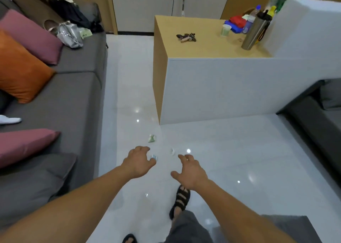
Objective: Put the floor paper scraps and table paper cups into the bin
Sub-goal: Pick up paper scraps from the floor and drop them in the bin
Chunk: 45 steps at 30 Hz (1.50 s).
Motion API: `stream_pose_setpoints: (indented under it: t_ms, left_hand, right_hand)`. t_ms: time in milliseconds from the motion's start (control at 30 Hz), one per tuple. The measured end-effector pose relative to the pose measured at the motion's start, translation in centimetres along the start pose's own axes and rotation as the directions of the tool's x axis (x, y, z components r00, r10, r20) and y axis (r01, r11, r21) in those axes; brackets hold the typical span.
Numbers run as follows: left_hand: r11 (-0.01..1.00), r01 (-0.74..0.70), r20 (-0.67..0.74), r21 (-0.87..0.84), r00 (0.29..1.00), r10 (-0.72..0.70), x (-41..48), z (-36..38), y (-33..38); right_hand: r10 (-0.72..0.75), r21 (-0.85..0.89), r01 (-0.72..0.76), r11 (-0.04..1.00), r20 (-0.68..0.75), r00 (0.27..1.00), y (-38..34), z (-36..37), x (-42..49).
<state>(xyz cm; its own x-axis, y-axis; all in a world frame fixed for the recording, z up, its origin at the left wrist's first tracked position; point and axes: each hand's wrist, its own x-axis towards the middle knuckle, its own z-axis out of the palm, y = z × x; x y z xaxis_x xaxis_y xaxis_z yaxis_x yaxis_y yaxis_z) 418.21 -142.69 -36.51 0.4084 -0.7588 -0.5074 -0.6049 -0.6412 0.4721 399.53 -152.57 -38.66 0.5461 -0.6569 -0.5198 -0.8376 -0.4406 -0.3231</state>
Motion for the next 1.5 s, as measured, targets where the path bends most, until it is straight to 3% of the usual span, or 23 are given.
stream_pose_setpoints:
  t_ms: [167, 300, 433, 567, 800, 933, 1067, 1167, 1267, 1333, 1433, 1500]
  left_hand:
    - [0.985, 0.168, 0.017, -0.041, 0.986, -0.167, 9.5, 0.2, 0.6]
    - [0.926, 0.362, 0.101, -0.106, 0.930, -0.352, 16.8, 2.3, 1.1]
    - [0.892, 0.419, 0.188, -0.168, 0.902, -0.389, 24.9, 6.5, 0.6]
    - [0.874, 0.435, 0.209, -0.217, 0.895, -0.394, 33.7, 13.0, -2.8]
    - [0.908, 0.403, 0.224, -0.114, 0.901, -0.372, 47.6, 27.1, -14.5]
    - [0.884, 0.441, 0.214, -0.154, 0.889, -0.406, 51.9, 34.8, -20.2]
    - [0.854, 0.473, 0.228, -0.218, 0.875, -0.427, 53.3, 40.7, -22.8]
    - [0.831, 0.478, 0.253, -0.285, 0.873, -0.416, 52.7, 42.9, -23.2]
    - [0.796, 0.499, 0.266, -0.342, 0.864, -0.427, 52.1, 42.9, -23.3]
    - [0.731, 0.532, 0.274, -0.427, 0.847, -0.456, 52.2, 41.8, -23.1]
    - [0.586, 0.555, 0.287, -0.590, 0.823, -0.490, 52.6, 39.6, -22.4]
    - [0.535, 0.526, 0.295, -0.661, 0.838, -0.459, 52.7, 38.2, -22.1]
  right_hand:
    - [-0.017, -0.045, 0.023, 0.999, 0.127, 0.992, 3.4, -2.2, 12.3]
    - [-0.028, -0.141, 0.069, 0.988, 0.275, 0.961, 7.5, -2.8, 22.2]
    - [0.004, -0.183, 0.065, 0.981, 0.357, 0.934, 10.6, -0.3, 32.3]
    - [0.005, -0.172, 0.067, 0.983, 0.383, 0.924, 12.8, 6.3, 42.8]
    - [0.029, -0.261, 0.070, 0.963, 0.355, 0.935, 19.9, 23.2, 59.9]
    - [0.046, -0.380, 0.092, 0.921, 0.338, 0.940, 23.5, 31.7, 65.9]
    - [0.037, -0.386, 0.053, 0.921, 0.221, 0.975, 25.3, 37.7, 68.2]
    - [-0.037, -0.336, 0.082, 0.938, 0.137, 0.990, 25.9, 39.8, 67.9]
    - [-0.114, -0.183, 0.152, 0.971, 0.202, 0.973, 24.8, 40.2, 66.2]
    - [-0.241, -0.014, 0.252, 0.968, 0.248, 0.938, 22.8, 39.9, 64.2]
    - [-0.487, 0.233, 0.443, 0.866, 0.185, 0.854, 18.8, 38.7, 60.7]
    - [-0.559, 0.344, 0.495, 0.798, 0.118, 0.821, 16.4, 37.8, 59.1]
